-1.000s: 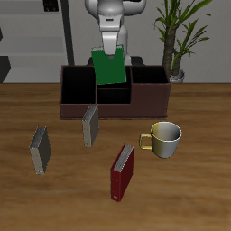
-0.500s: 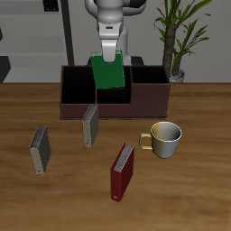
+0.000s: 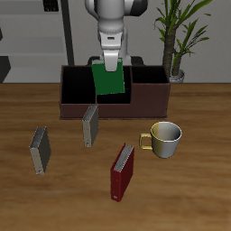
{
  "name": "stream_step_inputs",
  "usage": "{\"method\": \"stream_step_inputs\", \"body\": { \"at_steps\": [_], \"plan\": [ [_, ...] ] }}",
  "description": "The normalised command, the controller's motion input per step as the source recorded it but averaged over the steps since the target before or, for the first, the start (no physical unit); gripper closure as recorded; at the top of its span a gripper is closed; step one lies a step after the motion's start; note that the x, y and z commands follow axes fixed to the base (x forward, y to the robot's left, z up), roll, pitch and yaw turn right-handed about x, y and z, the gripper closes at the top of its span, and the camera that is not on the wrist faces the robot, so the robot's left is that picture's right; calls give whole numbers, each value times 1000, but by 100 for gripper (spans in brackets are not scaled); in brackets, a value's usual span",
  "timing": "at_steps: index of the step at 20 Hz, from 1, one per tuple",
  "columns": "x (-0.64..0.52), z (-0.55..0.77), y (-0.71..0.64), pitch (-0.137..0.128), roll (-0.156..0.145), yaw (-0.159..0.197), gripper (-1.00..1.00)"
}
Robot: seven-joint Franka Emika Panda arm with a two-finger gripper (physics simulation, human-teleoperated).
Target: Place the green book into the back desk caddy's front compartment and place the left yellow book into the back desk caddy's right compartment and place the red book into the back desk caddy's right compartment
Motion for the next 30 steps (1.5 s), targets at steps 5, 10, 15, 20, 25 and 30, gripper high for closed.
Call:
{"method": "stream_step_inputs", "body": {
  "at_steps": [5, 10, 15, 20, 25, 30],
  "plan": [
    [-8, -135, 10, 32, 10, -4, 100],
    [33, -182, -8, 31, -3, 4, 100],
    [13, -188, -11, 39, -1, -2, 100],
    [28, -187, 20, 33, -1, -10, 100],
    [47, -209, 0, 34, -8, -1, 100],
    [31, -195, -15, 34, -3, -8, 100]
  ]
}}
